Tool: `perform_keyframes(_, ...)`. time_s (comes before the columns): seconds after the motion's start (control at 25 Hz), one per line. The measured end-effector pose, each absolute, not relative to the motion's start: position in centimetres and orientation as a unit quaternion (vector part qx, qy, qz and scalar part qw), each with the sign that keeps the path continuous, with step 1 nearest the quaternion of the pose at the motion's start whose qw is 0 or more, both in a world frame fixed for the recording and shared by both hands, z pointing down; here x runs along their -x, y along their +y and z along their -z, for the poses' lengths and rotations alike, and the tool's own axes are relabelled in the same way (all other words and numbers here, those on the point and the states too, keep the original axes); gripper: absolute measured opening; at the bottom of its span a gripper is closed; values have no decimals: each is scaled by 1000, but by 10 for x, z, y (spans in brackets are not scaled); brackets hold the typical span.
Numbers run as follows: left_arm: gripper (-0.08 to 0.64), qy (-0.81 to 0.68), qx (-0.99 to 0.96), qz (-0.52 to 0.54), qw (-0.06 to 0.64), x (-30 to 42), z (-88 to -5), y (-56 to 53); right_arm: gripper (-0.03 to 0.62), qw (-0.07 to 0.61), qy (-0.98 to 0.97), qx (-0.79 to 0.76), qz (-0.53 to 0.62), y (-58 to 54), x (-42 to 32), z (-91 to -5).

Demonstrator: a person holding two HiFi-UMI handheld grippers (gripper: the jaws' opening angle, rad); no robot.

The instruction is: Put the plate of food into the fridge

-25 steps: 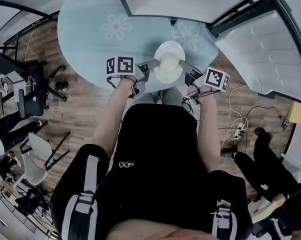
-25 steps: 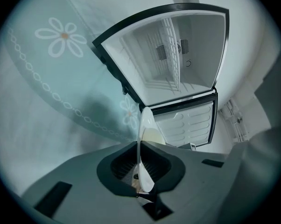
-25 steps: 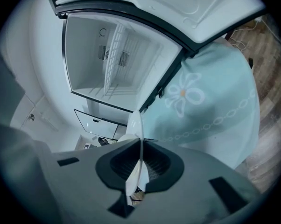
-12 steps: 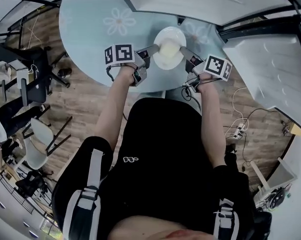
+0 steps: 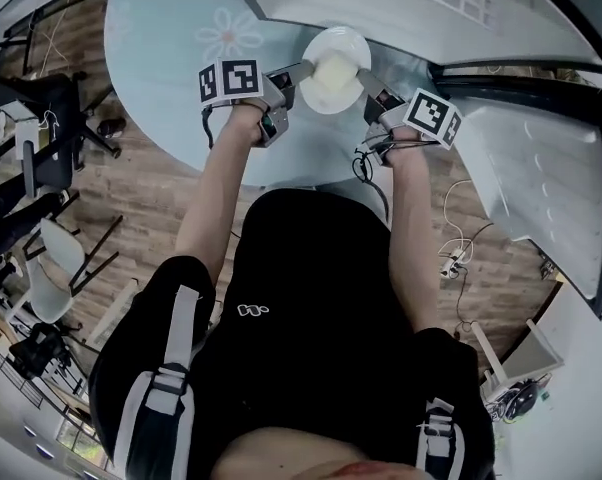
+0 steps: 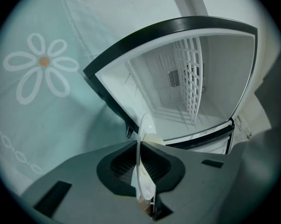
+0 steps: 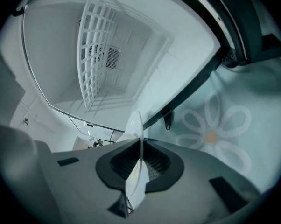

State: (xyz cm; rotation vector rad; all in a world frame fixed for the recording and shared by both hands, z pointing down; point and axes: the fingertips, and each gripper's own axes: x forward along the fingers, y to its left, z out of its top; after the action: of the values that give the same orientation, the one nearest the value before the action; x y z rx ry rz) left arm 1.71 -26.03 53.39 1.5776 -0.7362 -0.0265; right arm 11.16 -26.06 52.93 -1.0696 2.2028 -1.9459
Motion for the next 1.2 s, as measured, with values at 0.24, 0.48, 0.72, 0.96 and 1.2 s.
perform_keyframes(0.24, 25, -337, -686, 28, 644, -7, -542, -305, 23, 3, 701, 343, 626, -305, -102, -537)
perform_keyframes(0.48, 25, -352, -682, 49, 640, -9, -542, -340, 21, 23, 697, 342, 630, -346, -102, -537)
perform_keyframes(0.72, 25, -376, -677, 56, 630, -7, -544, -360, 23, 39, 693, 369, 618, -364, -105, -543)
perform_keyframes(0.96, 25, -393, -666, 76, 630, -10, -547, -380, 21, 51, 685, 392, 612, -384, -112, -547)
perform_keyframes(1.2, 25, -410, -648, 92, 636, -14, -556, -396, 20, 63, 674, 407, 613, -400, -118, -553)
